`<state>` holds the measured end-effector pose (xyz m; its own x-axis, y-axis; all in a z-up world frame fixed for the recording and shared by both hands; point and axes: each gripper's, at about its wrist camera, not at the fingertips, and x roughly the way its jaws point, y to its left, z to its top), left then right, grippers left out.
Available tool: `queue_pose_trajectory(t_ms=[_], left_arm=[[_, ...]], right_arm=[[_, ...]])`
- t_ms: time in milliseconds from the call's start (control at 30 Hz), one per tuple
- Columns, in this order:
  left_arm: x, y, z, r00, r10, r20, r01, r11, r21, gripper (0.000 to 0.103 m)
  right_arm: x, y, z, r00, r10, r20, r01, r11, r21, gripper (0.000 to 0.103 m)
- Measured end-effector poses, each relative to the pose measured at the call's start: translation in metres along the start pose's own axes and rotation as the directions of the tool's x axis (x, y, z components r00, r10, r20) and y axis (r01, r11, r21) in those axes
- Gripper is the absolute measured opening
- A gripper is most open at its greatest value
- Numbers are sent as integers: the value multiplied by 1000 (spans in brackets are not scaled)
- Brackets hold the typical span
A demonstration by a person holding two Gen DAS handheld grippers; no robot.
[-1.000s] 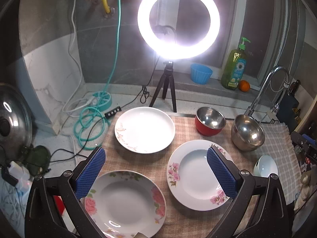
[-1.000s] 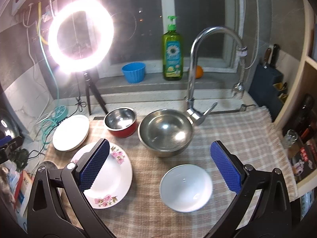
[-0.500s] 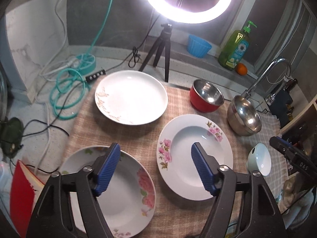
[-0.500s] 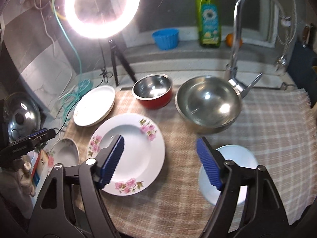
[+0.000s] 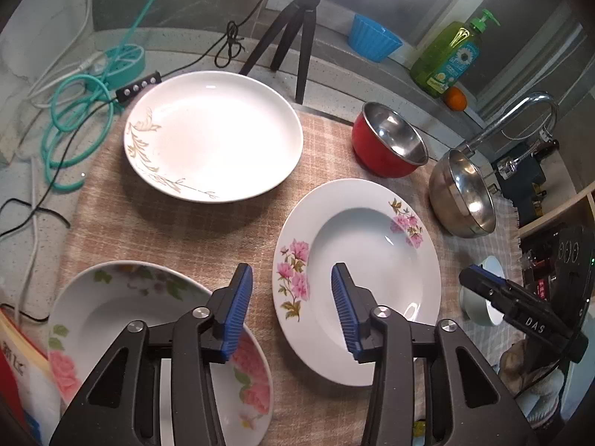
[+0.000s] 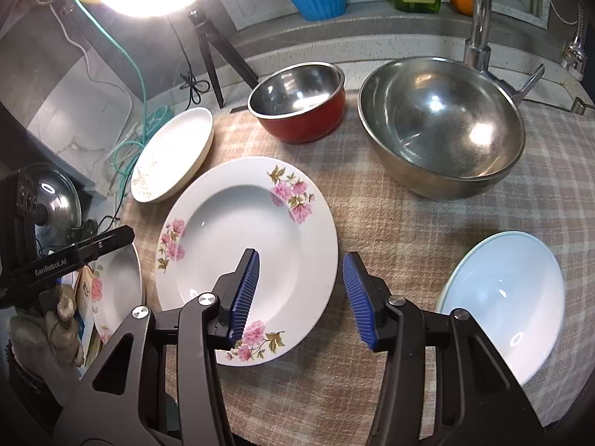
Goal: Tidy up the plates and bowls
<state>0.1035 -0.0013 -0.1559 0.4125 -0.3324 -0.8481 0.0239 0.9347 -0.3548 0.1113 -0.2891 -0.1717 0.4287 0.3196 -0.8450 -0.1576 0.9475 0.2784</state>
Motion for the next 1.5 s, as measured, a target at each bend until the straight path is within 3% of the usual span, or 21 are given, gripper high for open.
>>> queue_pose_trajectory(t_ms=[100,467,533,1067,1500], left_arm=[[8,2,4,1000,-5,-17,4,1000,-9,33],[29,5,12,996,-22,-81,21,1000,-18,32],[32,5,11,996,-21,-88,20,1000,-17,32],[45,4,12,993,-19,-120,18,1000,-5,26],[47,-4,10,992,4,-127,-1,1000,29,26]], right_arm=[[9,-1,0,1000,0,-20,0,1000,5,49],[28,-19,0,997,-33,-63,38,997,72,41],[30,-22,0,997,-22,-70,28,996,82,35],[49,-18,-1,991,28,-129,-17,996,84,30],[46,-16,-6,992,-1,-127,11,997,80,28]])
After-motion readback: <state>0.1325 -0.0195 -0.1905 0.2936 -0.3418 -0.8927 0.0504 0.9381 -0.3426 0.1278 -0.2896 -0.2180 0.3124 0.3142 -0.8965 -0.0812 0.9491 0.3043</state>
